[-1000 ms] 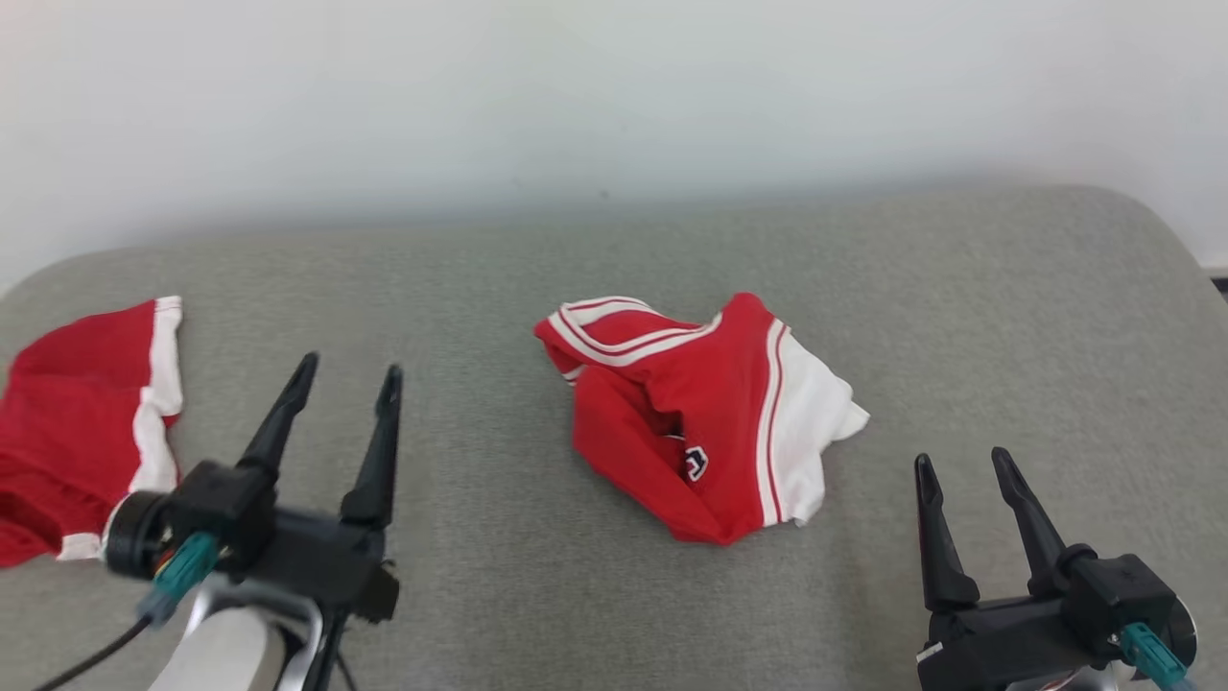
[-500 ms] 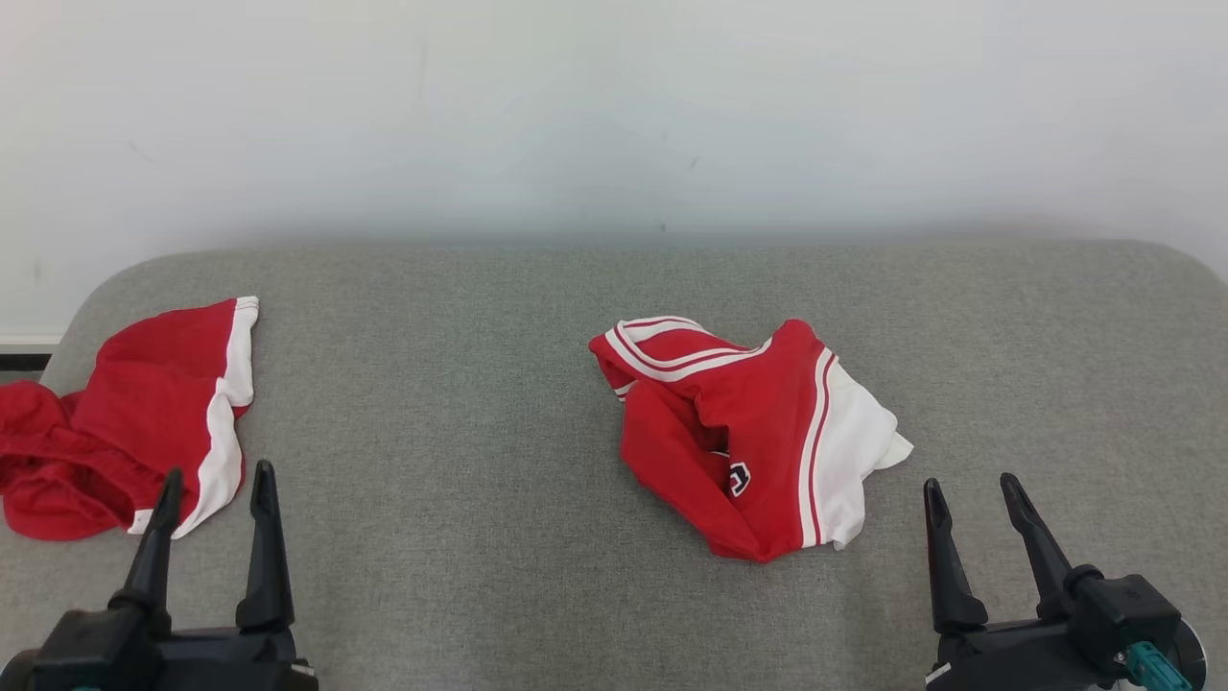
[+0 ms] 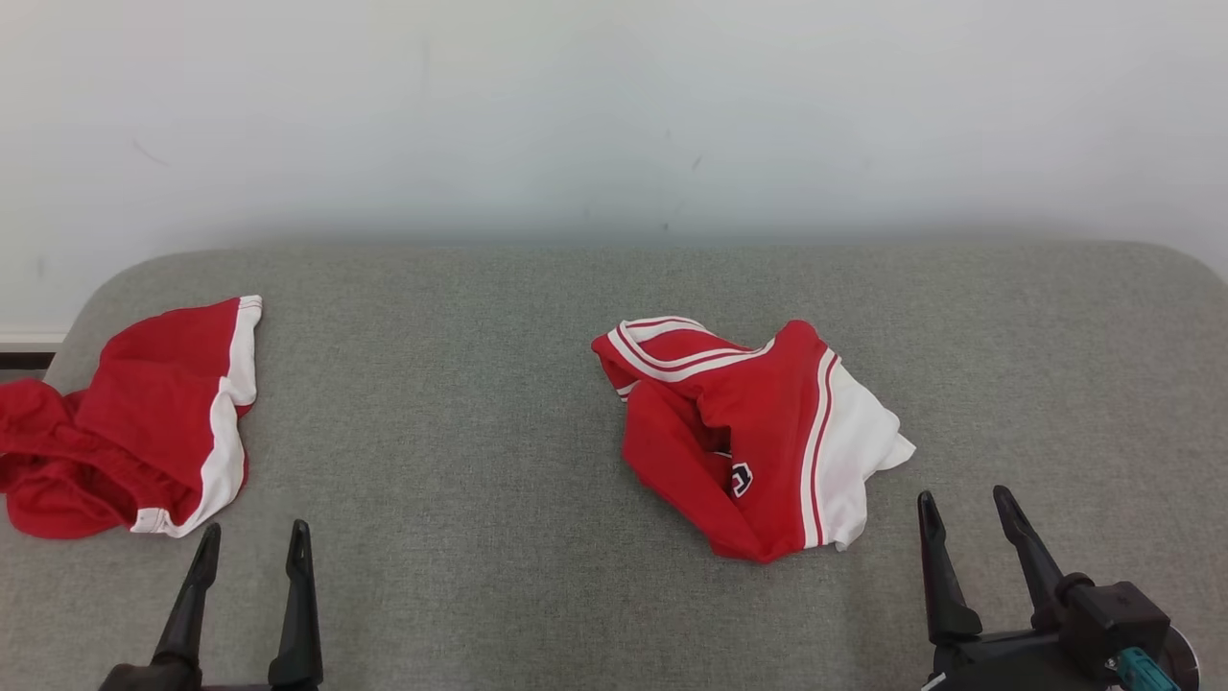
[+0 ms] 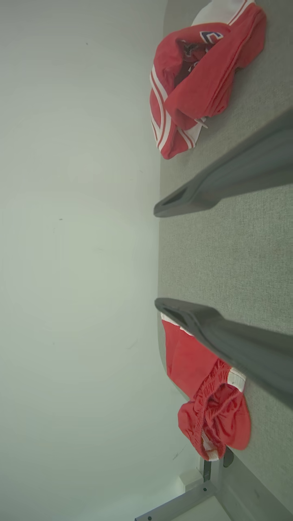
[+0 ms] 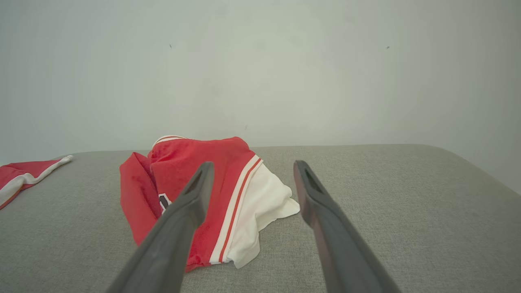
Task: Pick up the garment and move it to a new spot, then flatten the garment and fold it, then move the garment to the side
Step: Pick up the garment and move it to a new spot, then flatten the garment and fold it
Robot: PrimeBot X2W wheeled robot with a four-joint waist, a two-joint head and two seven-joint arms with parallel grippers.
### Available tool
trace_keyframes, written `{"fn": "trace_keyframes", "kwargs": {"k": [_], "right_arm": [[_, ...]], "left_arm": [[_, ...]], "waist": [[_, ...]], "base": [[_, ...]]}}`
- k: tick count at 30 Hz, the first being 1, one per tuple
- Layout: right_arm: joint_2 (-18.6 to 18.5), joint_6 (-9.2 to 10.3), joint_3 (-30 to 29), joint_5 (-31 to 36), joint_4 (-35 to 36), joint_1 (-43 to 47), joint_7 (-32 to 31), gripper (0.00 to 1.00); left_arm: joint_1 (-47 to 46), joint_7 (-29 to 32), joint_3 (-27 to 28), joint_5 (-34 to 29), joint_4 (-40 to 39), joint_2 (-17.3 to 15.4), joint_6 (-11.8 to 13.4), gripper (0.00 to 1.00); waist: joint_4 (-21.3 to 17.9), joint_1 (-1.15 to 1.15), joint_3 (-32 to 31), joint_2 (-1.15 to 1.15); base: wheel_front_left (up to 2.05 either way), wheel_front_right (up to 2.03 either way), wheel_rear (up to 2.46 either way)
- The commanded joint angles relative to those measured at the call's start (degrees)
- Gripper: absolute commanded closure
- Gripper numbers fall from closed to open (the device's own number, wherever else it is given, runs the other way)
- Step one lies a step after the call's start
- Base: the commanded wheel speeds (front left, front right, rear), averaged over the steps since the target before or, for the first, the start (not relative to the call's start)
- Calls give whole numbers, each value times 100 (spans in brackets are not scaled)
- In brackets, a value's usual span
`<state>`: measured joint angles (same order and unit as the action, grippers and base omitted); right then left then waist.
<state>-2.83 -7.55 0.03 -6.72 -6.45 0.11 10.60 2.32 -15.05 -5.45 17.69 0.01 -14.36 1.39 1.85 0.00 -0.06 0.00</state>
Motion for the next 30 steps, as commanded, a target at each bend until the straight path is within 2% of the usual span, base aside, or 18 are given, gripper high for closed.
{"fn": "trace_keyframes", "kwargs": {"k": [1,15,30], "right_arm": [[-10,12,0,3,-16,42,6,0],[-10,12,-3,29,-352,-57,91,0],[-10,12,-11,30,-460,-89,115,0]], "left_arm": [[82,-19,48,-68,22,46,-55,0],[277,-19,497,-545,152,564,-435,0],[215,-19,782,-855,255,771,-666,0]], "waist": [[1,0,1,0],[-42,0,38,0],[-25,0,54,0]], "base": [[0,0,0],[0,0,0],[0,0,0]]}}
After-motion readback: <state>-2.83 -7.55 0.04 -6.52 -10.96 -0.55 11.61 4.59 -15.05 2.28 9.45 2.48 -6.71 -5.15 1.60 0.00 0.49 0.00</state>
